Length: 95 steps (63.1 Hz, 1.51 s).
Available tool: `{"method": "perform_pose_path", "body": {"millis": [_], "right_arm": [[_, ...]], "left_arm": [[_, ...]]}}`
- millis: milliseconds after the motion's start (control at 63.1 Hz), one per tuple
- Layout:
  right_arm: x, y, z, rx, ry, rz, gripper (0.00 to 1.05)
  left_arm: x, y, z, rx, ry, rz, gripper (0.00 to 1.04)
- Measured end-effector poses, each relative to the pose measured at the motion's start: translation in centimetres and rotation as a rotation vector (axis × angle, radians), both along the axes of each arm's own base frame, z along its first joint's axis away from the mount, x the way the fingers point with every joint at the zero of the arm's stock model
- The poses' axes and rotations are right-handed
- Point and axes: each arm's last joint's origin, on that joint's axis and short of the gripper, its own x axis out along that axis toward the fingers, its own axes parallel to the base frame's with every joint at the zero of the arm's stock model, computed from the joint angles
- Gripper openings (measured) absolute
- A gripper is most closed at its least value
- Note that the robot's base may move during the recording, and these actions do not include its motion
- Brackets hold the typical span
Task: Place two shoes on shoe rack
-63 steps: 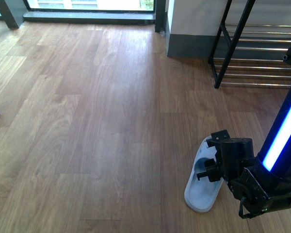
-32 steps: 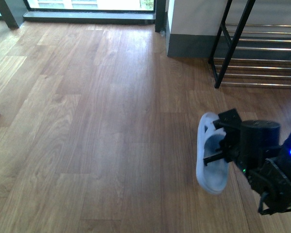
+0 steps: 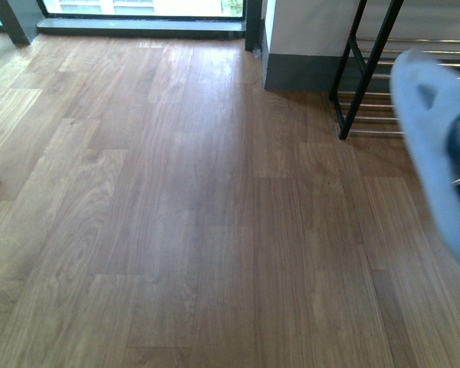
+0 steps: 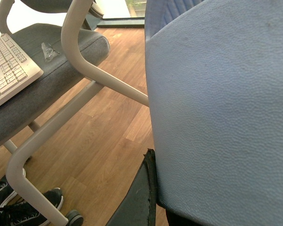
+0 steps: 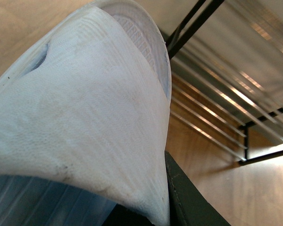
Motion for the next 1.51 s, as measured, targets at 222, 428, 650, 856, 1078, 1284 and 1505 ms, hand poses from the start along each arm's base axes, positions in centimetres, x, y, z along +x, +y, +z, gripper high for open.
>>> {"method": "perform_pose_path", "body": {"millis": [222,428,650,856,1078,1284,1505], "right_arm": [[-8.4,-0.5,5.5,0.048,-0.109,0.044,0.01],[-11.6,-0.4,6.7,0.047,-0.223,0.053,0.01],[-11.6,-0.3,6.5,0.049,-0.217,0.059,0.01],[-11.6,-0.3,6.4,0.049,-0.213,0.055,0.01],[-11.6,-0.4,6.4,0.052,-0.214,0.052,0.01],[-11.6,-0.4,6.4,0.054,-0.214,0.043,0.01],[-11.6,-0.4,6.4,0.054,-0.214,0.048,0.01]], "left_arm": [[0.0,0.0,0.0,0.0,0.0,0.0,0.02],[0.0,0.0,0.0,0.0,0.0,0.0,0.02],[0.0,0.0,0.0,0.002,-0.002,0.005,0.02],[0.0,0.0,0.0,0.002,0.001,0.0,0.02],[0.0,0.0,0.0,0.002,0.002,-0.002,0.02],[0.0,0.0,0.0,0.0,0.002,-0.006,0.02],[0.0,0.0,0.0,0.001,0.002,-0.005,0.02]]}}
